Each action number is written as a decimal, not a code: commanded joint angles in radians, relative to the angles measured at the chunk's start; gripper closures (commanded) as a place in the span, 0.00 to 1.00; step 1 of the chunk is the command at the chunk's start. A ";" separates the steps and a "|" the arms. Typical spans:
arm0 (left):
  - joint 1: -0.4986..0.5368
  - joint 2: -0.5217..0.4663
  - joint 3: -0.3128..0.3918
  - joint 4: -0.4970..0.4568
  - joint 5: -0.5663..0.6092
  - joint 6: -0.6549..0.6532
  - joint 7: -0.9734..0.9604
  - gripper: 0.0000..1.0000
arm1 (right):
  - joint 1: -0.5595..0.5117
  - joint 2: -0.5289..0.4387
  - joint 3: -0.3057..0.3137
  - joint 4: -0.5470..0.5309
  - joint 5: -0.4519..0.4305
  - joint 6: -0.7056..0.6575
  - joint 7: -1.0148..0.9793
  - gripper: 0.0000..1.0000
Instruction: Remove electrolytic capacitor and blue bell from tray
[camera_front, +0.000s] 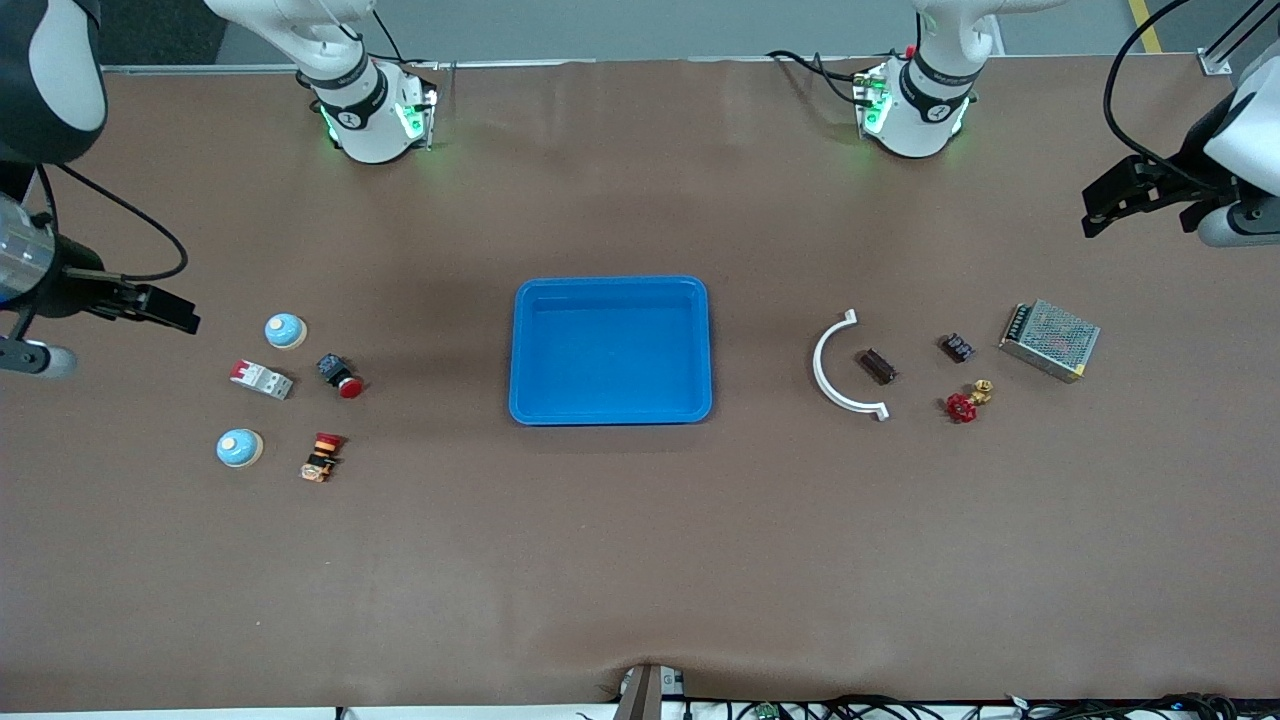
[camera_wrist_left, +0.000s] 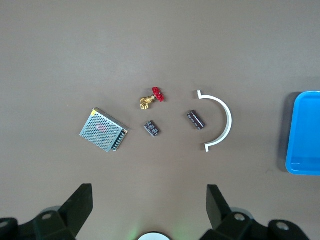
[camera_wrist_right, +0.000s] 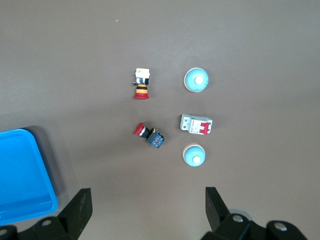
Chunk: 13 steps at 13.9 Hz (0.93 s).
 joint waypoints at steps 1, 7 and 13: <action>0.005 -0.017 -0.001 -0.006 -0.034 -0.013 0.021 0.00 | 0.017 -0.034 -0.037 -0.004 0.000 -0.010 0.001 0.00; 0.005 -0.019 0.000 -0.004 -0.030 -0.018 0.017 0.00 | 0.008 -0.043 -0.035 0.004 0.010 -0.012 -0.019 0.00; 0.013 -0.025 0.003 -0.001 -0.033 -0.018 0.017 0.00 | -0.015 -0.068 -0.031 0.068 0.023 -0.030 -0.080 0.00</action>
